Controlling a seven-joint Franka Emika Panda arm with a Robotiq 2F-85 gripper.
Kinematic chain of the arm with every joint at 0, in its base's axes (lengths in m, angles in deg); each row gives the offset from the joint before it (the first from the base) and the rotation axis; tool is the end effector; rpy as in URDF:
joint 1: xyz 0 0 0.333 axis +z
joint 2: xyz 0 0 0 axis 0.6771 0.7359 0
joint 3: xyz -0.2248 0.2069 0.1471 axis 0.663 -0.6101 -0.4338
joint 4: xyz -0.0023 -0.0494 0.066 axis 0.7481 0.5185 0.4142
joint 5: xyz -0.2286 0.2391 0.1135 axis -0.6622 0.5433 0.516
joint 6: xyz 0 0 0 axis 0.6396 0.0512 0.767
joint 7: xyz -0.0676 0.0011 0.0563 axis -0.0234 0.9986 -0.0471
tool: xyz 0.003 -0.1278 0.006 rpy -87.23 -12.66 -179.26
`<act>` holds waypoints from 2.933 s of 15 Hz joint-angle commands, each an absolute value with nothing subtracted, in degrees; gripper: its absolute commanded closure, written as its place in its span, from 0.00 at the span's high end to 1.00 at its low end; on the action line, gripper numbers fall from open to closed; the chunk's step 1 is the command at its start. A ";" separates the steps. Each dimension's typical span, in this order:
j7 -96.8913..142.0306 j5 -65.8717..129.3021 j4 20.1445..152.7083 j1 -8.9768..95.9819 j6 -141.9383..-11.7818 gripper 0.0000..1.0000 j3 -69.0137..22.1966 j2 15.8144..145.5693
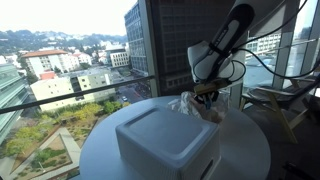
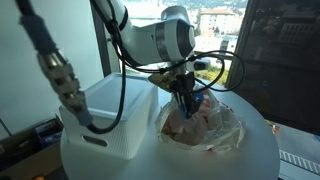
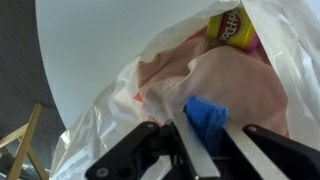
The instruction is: Put all the objects on the basket into the carrier bag
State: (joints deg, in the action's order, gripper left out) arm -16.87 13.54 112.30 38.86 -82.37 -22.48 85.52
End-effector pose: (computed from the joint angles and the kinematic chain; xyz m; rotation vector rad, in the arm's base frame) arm 0.5657 -0.0894 0.2882 2.7440 -0.8945 0.1268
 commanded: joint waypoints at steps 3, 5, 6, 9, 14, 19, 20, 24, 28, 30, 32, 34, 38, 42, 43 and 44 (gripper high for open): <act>-4.16 19.36 105.23 39.39 -86.85 0.08 -20.76 95.14; -0.82 21.11 104.42 39.74 -88.08 0.08 -20.20 97.53; 0.45 21.68 104.20 39.94 -88.43 0.08 -19.83 98.30; 3.39 23.61 106.08 40.37 -87.61 0.39 -19.47 95.85; 5.28 23.38 112.27 42.26 -86.06 0.73 -18.80 86.81; 2.89 22.42 115.76 43.31 -82.89 1.00 -18.41 78.33; 4.26 23.83 116.76 42.76 -81.96 1.00 -19.38 76.26; 10.43 29.97 119.99 41.82 -84.86 1.00 -22.79 72.25; 13.51 30.72 119.34 42.08 -89.24 1.00 -24.10 75.70; 15.08 30.67 118.74 41.86 -91.32 1.00 -24.32 78.84; 16.59 32.01 117.89 41.54 -93.09 1.00 -24.65 81.94; 18.36 33.88 116.99 41.33 -94.34 1.00 -25.49 84.38; 21.78 34.47 114.81 41.55 -94.28 0.74 -26.42 87.38; 22.58 33.78 114.17 41.42 -94.47 0.42 -25.77 88.57; 22.51 33.68 114.44 41.31 -94.49 0.35 -25.42 88.57; 22.35 33.59 114.62 41.25 -94.33 0.28 -25.09 88.56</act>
State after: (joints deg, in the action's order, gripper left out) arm 20.88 33.18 115.20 41.79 -94.34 -25.69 88.21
